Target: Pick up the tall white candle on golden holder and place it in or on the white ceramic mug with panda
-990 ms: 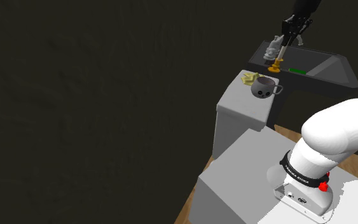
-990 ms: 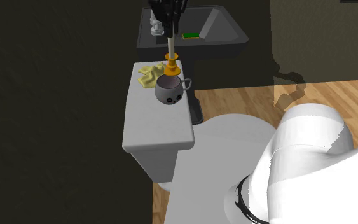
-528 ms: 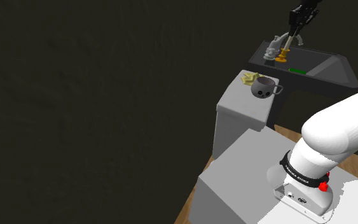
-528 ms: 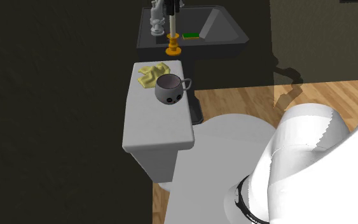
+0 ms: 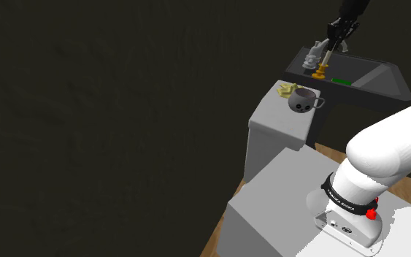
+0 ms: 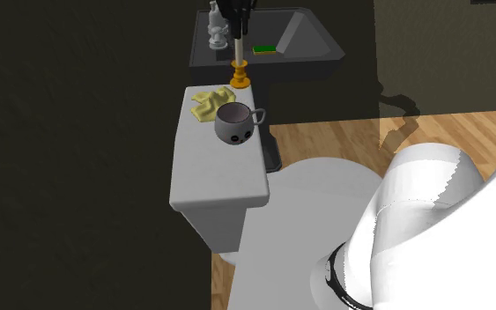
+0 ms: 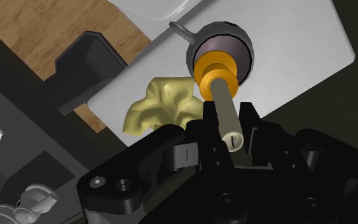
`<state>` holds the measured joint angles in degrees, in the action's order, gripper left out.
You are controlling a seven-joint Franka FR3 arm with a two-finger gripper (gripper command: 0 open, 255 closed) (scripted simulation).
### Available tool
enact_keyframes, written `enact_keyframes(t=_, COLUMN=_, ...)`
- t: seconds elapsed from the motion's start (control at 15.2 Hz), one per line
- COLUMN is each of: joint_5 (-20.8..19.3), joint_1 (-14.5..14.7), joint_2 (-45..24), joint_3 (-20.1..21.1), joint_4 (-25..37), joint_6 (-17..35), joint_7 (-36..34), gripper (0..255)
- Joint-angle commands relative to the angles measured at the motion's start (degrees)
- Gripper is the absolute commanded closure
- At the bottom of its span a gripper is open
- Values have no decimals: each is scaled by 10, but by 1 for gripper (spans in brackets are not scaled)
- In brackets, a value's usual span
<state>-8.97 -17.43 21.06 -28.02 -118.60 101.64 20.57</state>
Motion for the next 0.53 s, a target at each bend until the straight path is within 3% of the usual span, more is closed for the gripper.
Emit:
enact_keyframes(t=0.0, joint_5=-2, joint_1=-1, joint_2=2, joint_3=-1, joint_4=-17, joint_6=15, joint_7=-1, gripper=255)
enact_keyframes(t=0.46, joint_5=-5, joint_1=-3, joint_2=-1, joint_3=-8, joint_4=-68, joint_6=69, joint_7=-1, gripper=255)
